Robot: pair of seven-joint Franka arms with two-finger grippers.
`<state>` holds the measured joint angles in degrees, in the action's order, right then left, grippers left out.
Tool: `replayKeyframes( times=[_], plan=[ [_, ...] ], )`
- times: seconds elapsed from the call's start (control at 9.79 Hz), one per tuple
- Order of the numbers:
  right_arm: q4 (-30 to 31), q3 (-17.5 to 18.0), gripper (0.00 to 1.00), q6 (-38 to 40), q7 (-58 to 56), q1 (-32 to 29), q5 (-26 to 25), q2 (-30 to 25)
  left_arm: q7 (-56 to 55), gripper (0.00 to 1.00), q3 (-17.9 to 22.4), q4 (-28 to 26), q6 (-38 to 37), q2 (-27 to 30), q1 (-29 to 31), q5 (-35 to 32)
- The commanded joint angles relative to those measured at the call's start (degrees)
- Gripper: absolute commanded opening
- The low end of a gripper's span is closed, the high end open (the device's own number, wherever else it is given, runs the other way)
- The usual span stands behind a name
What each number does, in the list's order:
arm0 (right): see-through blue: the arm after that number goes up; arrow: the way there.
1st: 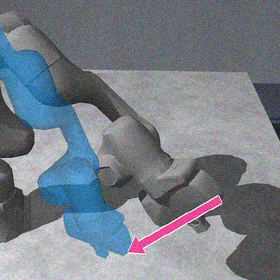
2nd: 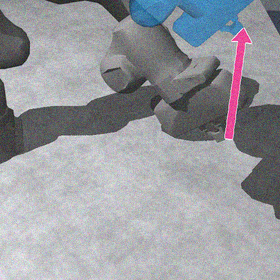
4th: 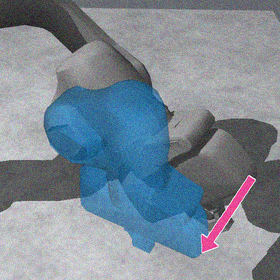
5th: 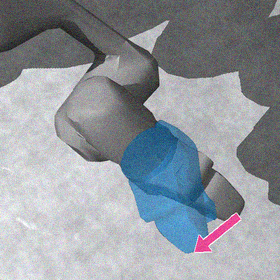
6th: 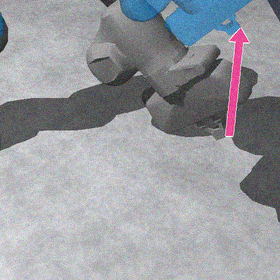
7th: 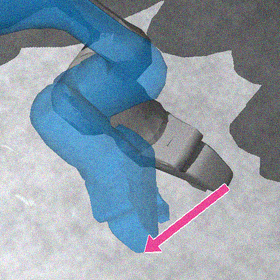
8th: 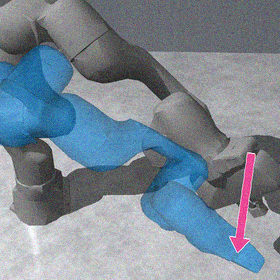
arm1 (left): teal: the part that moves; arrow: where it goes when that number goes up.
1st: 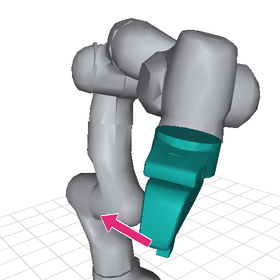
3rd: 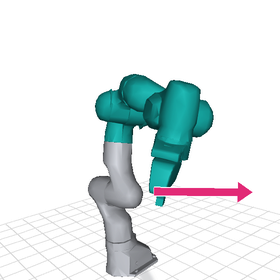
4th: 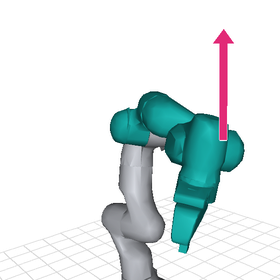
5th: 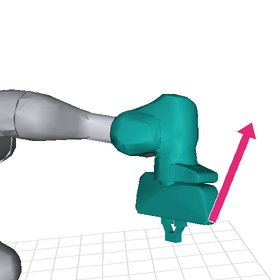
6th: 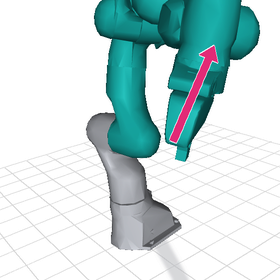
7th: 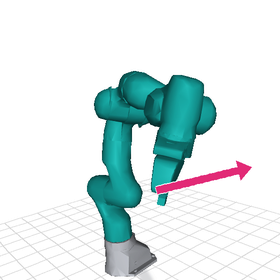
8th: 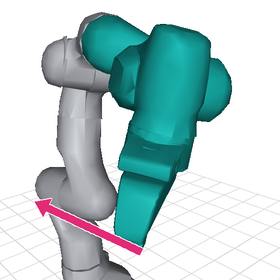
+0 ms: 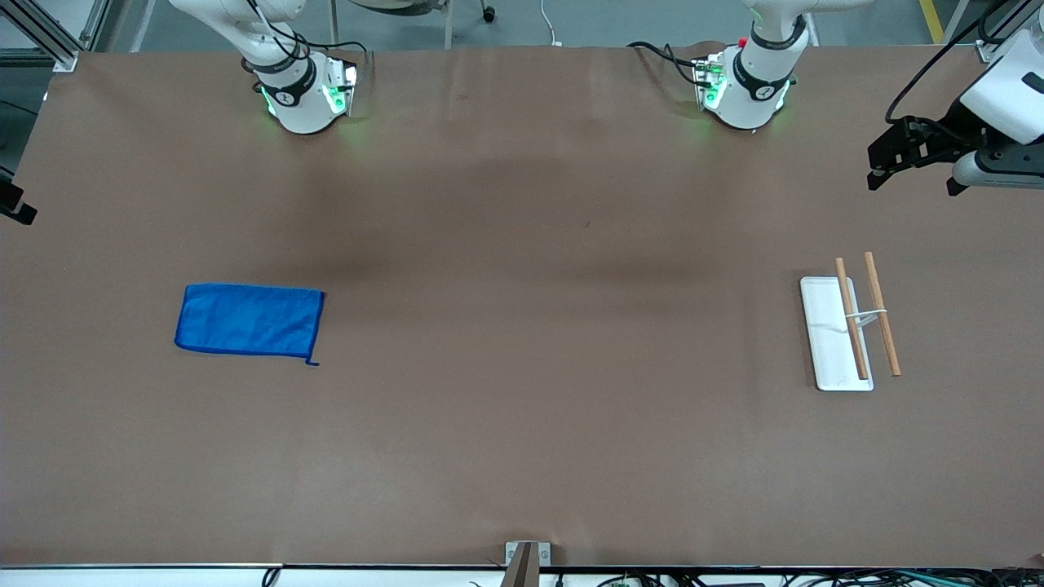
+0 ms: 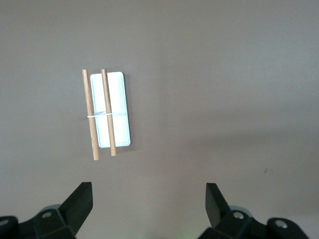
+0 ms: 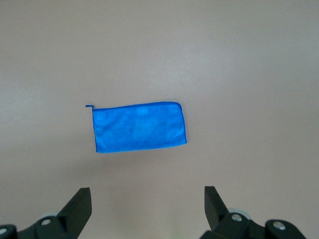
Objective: Right arm passes towel to left arm to hang
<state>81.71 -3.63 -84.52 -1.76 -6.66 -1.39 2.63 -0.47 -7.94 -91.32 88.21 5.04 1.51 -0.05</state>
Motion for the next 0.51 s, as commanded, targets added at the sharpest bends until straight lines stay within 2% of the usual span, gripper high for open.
replayKeyframes(
  times=[0.0, 0.41],
  plan=[
    [0.6, 0.0, 1.00, 0.2, 0.8, -0.3, 0.8, -0.6, 0.2, 1.00, -0.1, -1.1, -0.9, -0.1, 0.0, -1.0],
    [0.3, -0.1, 1.00, 0.0, 0.0, -0.6, 0.6, -0.3, 0.2, 1.00, -0.1, -0.4, -0.9, -0.5, 0.2, -1.0]
  ],
)
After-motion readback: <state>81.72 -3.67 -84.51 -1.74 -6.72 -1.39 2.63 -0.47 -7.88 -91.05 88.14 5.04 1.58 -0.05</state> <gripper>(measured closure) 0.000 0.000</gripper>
